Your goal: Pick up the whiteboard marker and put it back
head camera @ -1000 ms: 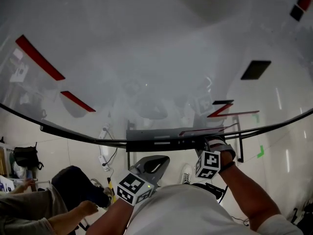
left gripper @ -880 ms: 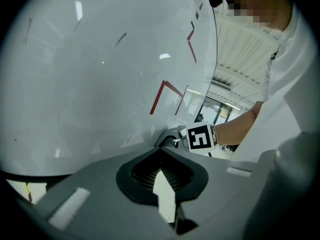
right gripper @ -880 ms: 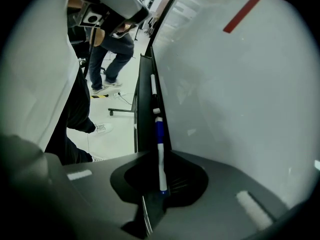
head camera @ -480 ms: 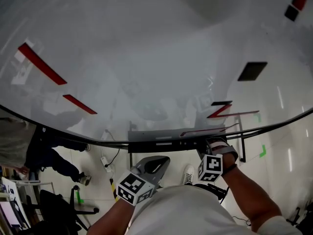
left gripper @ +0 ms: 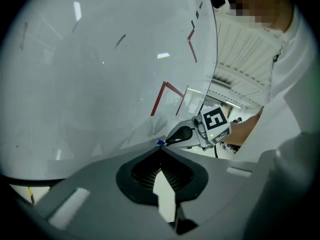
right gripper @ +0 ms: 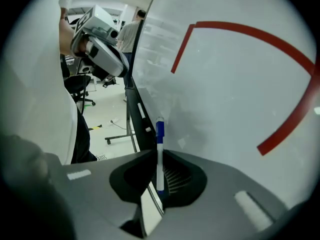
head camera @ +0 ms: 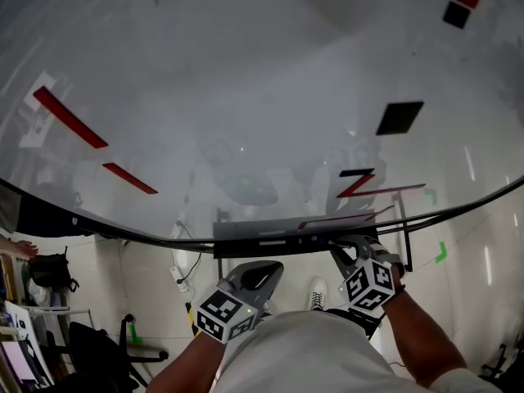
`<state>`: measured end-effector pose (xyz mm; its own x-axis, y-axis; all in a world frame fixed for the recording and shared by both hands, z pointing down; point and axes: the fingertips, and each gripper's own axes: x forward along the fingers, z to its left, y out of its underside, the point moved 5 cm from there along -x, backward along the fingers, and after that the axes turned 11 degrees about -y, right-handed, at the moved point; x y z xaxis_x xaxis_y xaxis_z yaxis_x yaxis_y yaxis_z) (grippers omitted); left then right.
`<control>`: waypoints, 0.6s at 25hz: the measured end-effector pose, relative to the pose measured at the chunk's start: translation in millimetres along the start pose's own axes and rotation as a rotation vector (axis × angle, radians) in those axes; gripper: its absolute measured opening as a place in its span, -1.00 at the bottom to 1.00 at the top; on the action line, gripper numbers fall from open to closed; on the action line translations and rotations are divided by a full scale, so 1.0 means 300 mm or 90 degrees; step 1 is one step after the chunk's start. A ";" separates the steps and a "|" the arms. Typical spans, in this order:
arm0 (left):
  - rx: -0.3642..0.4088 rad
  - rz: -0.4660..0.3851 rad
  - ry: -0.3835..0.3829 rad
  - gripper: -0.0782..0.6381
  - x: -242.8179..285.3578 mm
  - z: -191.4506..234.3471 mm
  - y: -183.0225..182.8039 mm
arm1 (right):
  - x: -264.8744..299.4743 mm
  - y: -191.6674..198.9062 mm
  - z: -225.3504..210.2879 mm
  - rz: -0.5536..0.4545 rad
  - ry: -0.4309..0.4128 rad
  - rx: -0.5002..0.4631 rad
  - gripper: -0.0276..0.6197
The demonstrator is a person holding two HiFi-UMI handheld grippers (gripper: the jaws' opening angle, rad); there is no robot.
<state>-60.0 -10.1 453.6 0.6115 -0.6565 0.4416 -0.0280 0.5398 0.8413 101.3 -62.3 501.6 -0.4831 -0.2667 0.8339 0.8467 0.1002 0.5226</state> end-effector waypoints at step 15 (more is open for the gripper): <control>0.008 -0.002 0.011 -0.73 0.003 -0.019 -0.007 | -0.077 -0.020 0.009 -0.227 -0.116 0.269 -0.81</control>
<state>-54.8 -8.9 450.4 0.6248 -0.6495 0.4334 -0.0357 0.5307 0.8468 106.7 -54.1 479.7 -0.7841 -0.1880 0.5915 0.4809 0.4184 0.7705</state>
